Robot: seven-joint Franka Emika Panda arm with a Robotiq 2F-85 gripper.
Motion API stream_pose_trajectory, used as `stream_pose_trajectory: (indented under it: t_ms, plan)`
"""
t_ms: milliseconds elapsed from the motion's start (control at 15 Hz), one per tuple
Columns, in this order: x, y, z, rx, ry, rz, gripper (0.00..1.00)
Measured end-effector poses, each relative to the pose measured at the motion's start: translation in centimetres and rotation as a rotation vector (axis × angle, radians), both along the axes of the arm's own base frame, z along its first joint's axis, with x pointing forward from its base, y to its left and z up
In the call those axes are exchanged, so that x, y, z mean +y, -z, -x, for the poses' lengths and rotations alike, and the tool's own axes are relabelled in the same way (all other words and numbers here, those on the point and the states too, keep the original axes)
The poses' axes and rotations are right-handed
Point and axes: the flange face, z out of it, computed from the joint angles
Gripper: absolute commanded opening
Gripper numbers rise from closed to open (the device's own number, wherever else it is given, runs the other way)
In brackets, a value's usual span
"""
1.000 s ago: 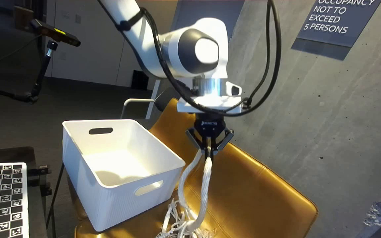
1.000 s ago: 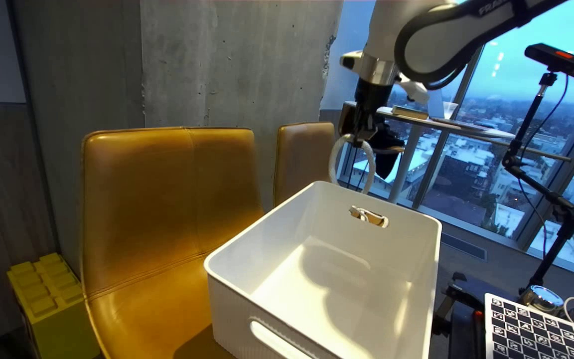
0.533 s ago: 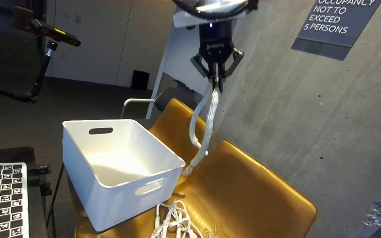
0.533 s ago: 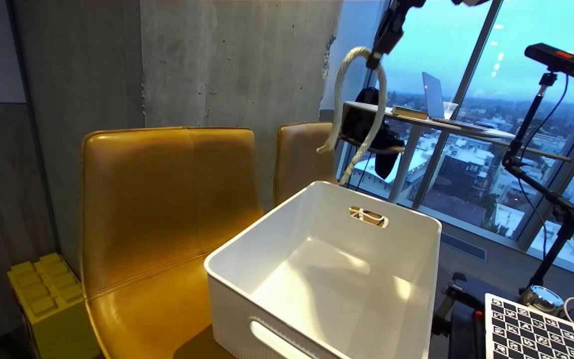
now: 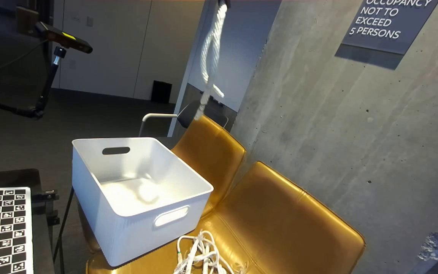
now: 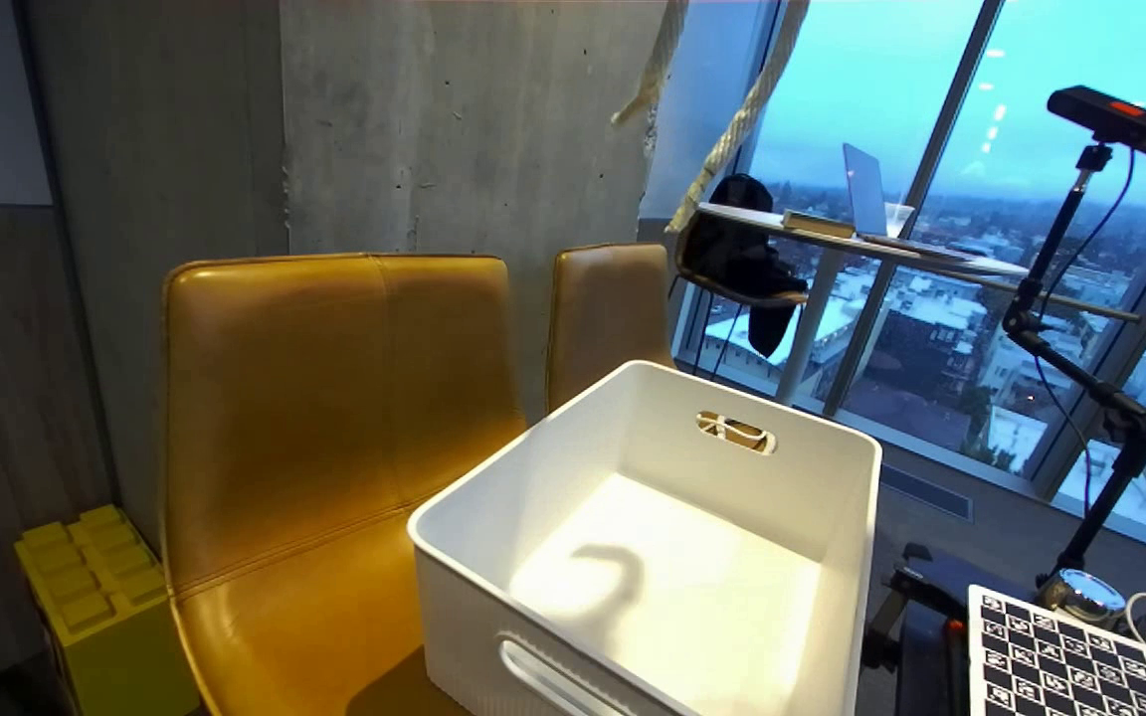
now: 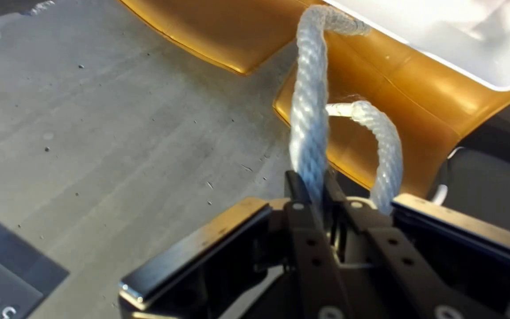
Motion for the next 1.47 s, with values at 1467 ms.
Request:
stream_pose_trajectory:
  t_ms: [1467]
  plan:
    - [3.2, 19.9, 4.6, 0.083, 0.055, -0.196, 0.36]
